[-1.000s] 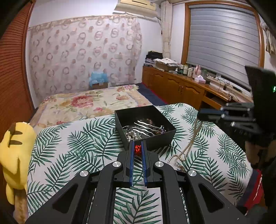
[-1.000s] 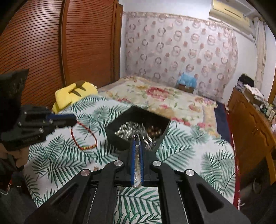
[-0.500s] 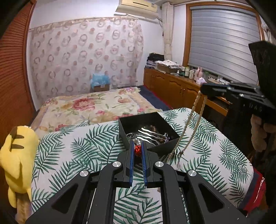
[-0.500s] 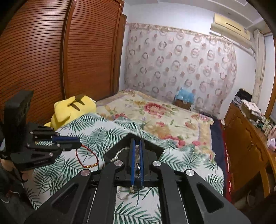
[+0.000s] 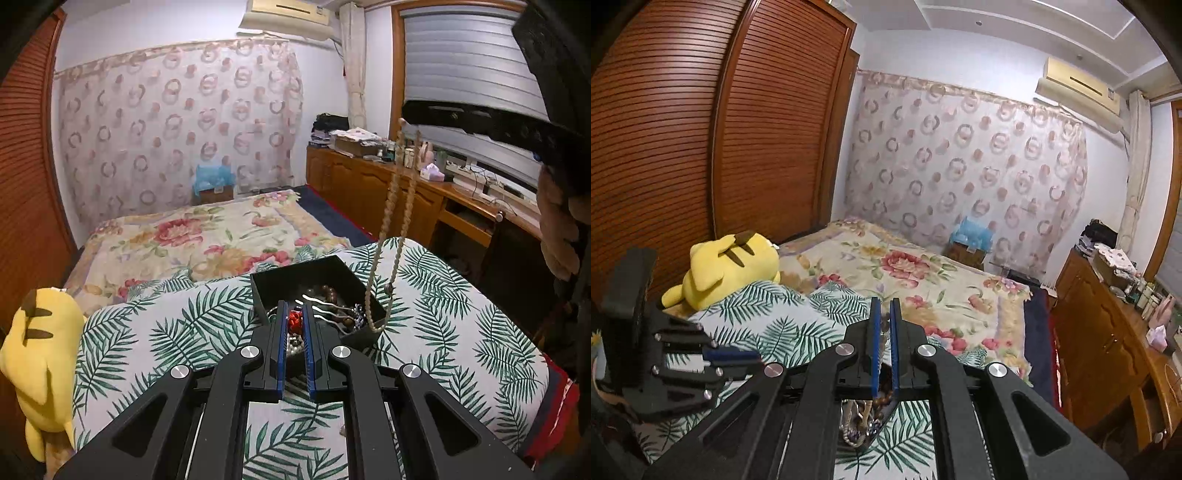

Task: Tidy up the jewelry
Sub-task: 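Lift and carry the pearls with the right tool while the left carries the red bracelet to the box, then open the right tool over the box to drop the pearls while the left drops its jewelry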

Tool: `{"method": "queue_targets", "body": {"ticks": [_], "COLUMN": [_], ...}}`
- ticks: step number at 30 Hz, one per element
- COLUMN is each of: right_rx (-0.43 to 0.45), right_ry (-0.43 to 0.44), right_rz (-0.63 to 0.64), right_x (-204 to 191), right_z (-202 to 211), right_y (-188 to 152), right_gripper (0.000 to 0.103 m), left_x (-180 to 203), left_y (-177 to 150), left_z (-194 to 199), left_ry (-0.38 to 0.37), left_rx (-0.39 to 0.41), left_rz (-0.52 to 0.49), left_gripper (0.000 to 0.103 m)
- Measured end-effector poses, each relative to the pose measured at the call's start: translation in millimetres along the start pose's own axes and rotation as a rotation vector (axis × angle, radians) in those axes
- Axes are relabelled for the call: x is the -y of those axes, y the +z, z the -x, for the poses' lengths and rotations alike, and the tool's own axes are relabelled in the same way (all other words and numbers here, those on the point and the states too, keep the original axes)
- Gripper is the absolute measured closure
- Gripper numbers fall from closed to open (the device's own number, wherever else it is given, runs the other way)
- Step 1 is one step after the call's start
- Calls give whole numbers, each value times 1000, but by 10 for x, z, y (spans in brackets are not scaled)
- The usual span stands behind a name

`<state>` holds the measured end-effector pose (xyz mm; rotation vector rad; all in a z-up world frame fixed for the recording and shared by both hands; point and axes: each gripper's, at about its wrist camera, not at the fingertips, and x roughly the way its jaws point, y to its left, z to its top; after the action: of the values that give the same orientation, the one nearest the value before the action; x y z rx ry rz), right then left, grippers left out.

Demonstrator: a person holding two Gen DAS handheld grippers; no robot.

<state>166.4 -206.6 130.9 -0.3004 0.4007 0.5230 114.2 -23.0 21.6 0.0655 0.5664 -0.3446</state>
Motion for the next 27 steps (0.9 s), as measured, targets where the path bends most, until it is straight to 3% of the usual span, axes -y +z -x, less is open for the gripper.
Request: {"method": "queue_targets", "body": {"ticks": [16,27], "right_rx": [-11,-198], "right_ry": [-29,5], "right_rz": [-28,-76], "right_x": [185,135], "right_z": [-387,-1080], "right_y": [91,-601], "right_gripper": [98,98], "left_x": [28,-12], "left_y": [213,230], "left_z": [-175,-456], "left_ry": [1,11], "left_rx": [2,-32], "left_rz": [-13,6], "left_gripper": [96,96]}}
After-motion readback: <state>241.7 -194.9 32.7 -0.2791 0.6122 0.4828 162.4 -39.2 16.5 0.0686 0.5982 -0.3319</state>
